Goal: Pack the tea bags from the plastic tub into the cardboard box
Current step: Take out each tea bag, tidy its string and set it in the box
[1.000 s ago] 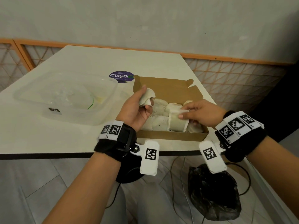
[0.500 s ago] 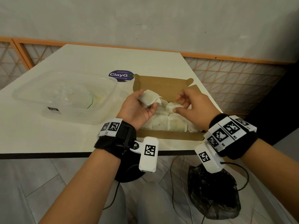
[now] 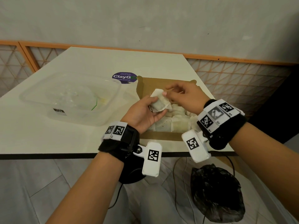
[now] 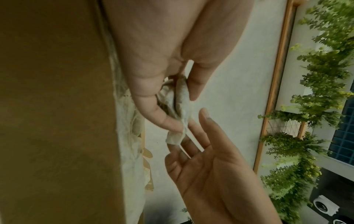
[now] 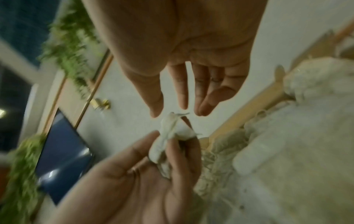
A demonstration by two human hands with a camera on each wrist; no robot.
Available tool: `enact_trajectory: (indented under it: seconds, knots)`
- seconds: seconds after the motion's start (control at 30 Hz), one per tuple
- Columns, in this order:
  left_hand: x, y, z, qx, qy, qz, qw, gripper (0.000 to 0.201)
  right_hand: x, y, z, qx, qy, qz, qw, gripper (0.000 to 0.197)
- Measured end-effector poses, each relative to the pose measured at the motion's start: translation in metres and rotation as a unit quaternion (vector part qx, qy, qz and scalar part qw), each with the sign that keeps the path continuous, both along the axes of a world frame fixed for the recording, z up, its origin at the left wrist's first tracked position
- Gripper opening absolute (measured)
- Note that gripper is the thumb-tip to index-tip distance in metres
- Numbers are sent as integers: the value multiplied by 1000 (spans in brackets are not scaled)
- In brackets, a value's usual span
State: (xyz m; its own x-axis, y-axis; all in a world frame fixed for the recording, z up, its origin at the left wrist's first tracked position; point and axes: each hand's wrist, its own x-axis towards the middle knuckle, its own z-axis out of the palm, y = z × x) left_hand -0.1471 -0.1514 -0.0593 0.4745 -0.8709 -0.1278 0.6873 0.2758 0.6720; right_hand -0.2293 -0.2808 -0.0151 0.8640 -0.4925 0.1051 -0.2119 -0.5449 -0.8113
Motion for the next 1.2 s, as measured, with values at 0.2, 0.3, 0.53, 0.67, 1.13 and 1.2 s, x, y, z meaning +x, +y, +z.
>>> enact_trajectory:
  seconds: [0.2, 0.3, 0.53, 0.67, 1.13, 1.2]
  knots:
    - [-2, -5, -2, 26, -33, 10, 999, 17, 0, -5, 2, 27, -11, 8, 1000, 10]
    - [-1, -5, -2, 33, 3, 41, 999, 22, -6, -13, 10, -9, -15, -14, 1000, 5]
    - [1, -9, -5, 24, 11, 60, 998, 17, -16, -10, 16, 59, 28, 16, 998, 20]
    - [-3, -8, -2, 27, -56, 40, 997, 17, -6, 1, -3, 13, 57, 29, 998, 23]
    - [7, 0, 12, 83, -140, 51, 985, 24, -5, -23, -2, 163, 16, 17, 986, 20]
    - [9, 1, 12, 90, -160, 72, 980, 28, -8, -26, -2, 137, 41, 13, 990, 15]
